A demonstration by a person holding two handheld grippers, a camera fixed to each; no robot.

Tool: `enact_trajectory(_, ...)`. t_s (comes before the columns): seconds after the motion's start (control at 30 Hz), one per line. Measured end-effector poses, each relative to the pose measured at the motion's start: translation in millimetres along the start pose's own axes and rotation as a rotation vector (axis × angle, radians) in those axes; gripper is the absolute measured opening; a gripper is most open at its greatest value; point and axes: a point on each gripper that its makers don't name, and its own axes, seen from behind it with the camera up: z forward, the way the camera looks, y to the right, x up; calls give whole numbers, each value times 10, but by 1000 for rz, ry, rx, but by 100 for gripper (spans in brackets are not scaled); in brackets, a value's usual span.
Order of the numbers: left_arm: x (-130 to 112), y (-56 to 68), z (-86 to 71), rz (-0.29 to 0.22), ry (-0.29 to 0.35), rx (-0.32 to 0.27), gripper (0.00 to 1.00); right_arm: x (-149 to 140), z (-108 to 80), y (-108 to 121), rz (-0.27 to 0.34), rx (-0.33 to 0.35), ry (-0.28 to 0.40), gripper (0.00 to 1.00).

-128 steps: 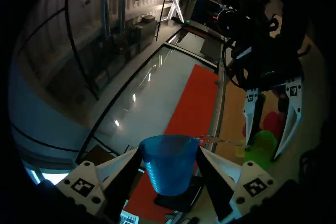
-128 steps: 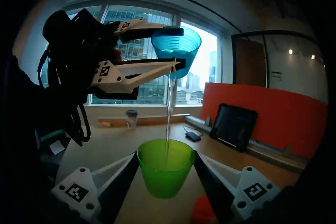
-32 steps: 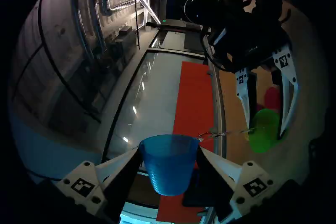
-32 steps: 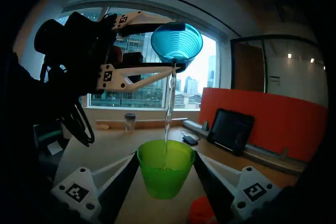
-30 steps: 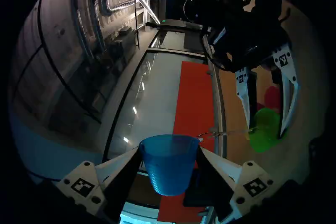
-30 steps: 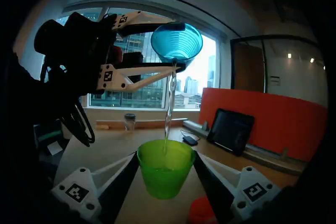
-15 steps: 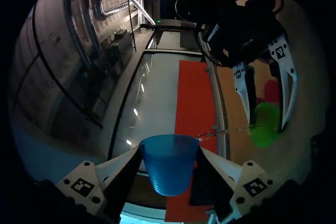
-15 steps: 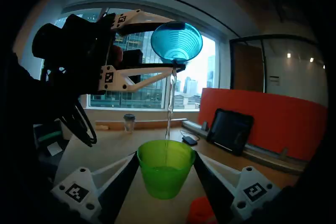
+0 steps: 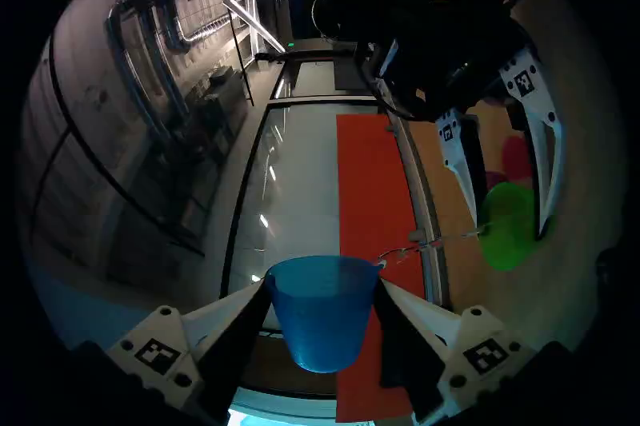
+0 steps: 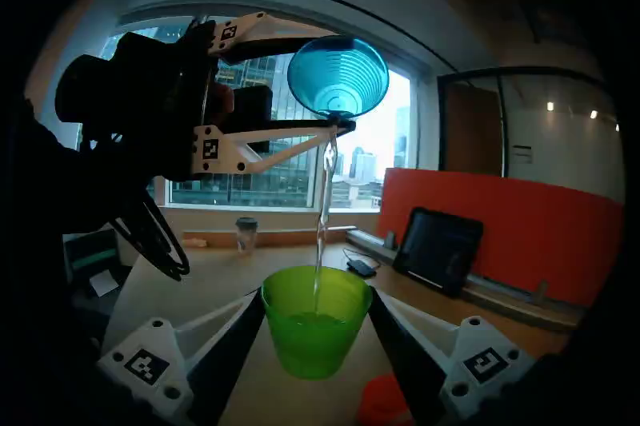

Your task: Pour water

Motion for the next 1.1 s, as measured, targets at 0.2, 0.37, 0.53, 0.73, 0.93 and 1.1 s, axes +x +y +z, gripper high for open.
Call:
enact_trajectory(0.2, 11, -41, -8, 50, 3, 8, 87, 11, -3, 1, 1, -2, 3, 93)
enact_trajectory(0.37, 42, -41, -2, 84, 10, 10, 87, 18, -7, 6, 1, -4, 5, 92)
enact_trajectory(0.53, 61, -87, 16, 125, 16, 18, 87, 24, -13, 16, 4, -6, 9, 92)
enact_trajectory(0.73, 131, -97, 22, 165, 37, 27, 87, 20, -11, 20, 7, -9, 11, 93)
enact_trajectory(0.93, 188, -72, 22, 176, 45, 34, 87, 17, -17, 13, 9, -11, 12, 93)
enact_trajectory(1.1, 195, -37, 20, 160, 47, 34, 87, 22, -26, 10, 9, -12, 13, 93)
